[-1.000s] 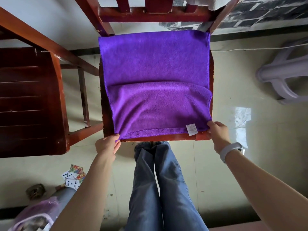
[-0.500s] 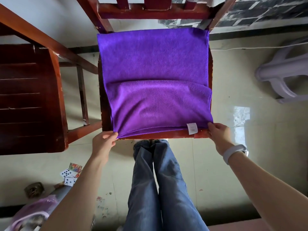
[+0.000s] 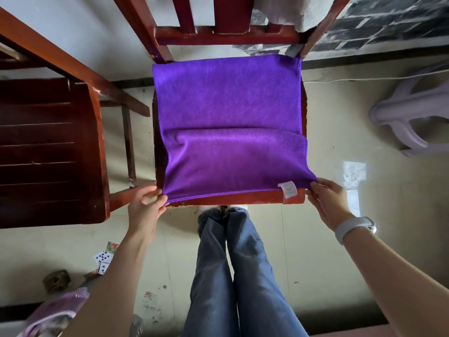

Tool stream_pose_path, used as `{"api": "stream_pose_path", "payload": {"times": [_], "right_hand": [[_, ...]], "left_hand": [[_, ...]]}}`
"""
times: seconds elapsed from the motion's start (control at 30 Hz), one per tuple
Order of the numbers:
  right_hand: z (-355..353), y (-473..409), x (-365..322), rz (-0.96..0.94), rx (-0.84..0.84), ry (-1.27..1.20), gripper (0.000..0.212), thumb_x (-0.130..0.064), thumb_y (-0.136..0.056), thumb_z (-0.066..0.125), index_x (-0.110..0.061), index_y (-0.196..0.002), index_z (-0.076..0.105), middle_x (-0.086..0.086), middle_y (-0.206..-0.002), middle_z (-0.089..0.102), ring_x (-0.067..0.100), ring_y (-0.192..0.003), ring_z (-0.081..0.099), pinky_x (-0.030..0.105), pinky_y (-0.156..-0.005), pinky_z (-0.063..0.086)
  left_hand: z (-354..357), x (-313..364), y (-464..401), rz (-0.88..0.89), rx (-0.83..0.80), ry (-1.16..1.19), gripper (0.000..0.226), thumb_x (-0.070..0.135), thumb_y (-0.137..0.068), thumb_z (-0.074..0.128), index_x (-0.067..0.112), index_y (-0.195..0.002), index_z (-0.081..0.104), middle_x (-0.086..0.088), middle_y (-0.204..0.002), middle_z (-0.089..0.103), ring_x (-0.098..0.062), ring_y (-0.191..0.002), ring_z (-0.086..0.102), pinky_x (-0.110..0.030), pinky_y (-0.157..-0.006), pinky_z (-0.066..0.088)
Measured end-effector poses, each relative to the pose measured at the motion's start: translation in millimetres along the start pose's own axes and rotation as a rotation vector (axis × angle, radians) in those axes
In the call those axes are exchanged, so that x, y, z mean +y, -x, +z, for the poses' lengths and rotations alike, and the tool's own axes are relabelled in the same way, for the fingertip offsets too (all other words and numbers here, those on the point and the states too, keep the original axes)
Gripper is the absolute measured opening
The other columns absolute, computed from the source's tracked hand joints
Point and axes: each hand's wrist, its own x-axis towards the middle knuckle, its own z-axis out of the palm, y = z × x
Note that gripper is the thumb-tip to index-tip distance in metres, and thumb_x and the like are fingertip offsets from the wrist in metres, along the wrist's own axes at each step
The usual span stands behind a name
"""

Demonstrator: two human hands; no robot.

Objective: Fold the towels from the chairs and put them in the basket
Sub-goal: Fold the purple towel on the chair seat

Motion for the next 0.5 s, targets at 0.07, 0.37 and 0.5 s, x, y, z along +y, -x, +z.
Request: {"api": "stream_pose_path", "payload": {"times": [0.07,0.37,0.5], "right_hand": [[-5,7,-11,-0.071,0.001,0.043,0.019,0.003,-0.089,0.047,-0.013,-0.099,0.046,0.009,-0.069,0.052,0.015,-0.057,0.050,0.017,-0.054,0.048],[-13,64,-97,-0.429,-0.101,0.293,0.037,0.014,-0.081,0.033,-0.008,-0.089,0.062,0.008,-0.076,0.056,0.009,-0.058,0.052,0.009,-0.053,0.044],[-19,102,-142,-0.664,-0.038,0.464,0.033,0.010,-0.080,0.050,-0.006,-0.106,0.060,0.012,-0.082,0.056,0.021,-0.061,0.049,0.013,-0.056,0.041]], "left_hand": [[-2,13,9,0.147,0.026,-0.087,0.023,-0.004,-0.083,0.057,0.016,-0.095,0.057,-0.004,-0.097,0.059,-0.009,-0.076,0.056,-0.021,-0.063,0.046],[-6,130,61,0.603,-0.039,-0.198,0.031,-0.007,-0.088,0.048,0.020,-0.081,0.062,-0.003,-0.089,0.063,0.001,-0.068,0.060,-0.007,-0.059,0.048],[-11,192,90,0.714,-0.098,-0.322,0.019,0.002,-0.080,0.065,0.015,-0.094,0.067,-0.003,-0.092,0.067,-0.007,-0.078,0.062,-0.013,-0.075,0.047]]}}
